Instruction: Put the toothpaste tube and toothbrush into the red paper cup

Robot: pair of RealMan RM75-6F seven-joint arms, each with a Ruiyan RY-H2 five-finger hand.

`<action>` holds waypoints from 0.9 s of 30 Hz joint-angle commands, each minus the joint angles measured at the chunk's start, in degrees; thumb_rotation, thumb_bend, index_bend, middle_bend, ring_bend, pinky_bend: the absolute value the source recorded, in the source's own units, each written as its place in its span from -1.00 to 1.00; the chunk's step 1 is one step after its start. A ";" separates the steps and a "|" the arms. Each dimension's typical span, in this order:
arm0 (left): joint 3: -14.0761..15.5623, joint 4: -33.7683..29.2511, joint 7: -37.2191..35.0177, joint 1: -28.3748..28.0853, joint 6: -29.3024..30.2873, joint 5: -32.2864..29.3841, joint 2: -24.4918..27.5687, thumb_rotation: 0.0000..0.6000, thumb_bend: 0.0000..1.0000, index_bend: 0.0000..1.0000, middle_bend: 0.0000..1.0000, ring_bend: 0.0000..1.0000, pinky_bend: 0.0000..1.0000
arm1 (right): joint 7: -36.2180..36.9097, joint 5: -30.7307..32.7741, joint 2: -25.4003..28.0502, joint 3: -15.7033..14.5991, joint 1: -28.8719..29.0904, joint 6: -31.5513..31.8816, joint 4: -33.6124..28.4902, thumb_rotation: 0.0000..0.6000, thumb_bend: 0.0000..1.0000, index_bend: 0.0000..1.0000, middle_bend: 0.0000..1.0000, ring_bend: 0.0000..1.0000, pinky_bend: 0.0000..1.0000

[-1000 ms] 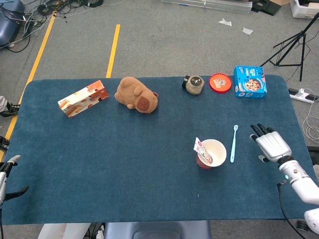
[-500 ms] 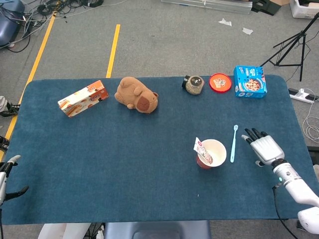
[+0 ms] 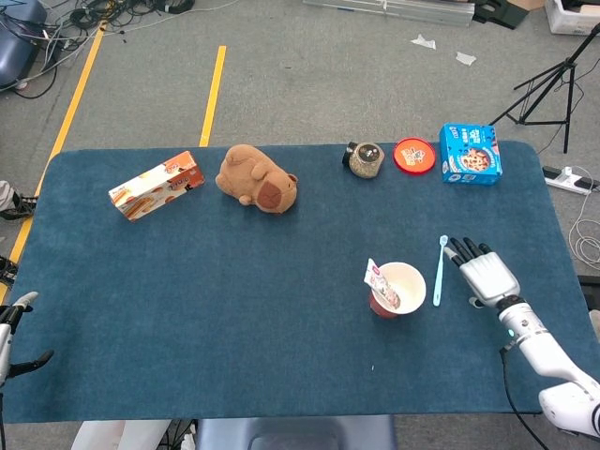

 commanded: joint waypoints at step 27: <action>-0.08 -0.50 -0.83 0.20 0.43 0.26 0.57 1.00 -1.00 -0.67 -0.38 -0.51 -0.51 | 6.87 -1.61 -8.83 1.44 2.21 -1.19 8.25 1.00 -1.00 -0.88 -1.00 -1.00 -0.57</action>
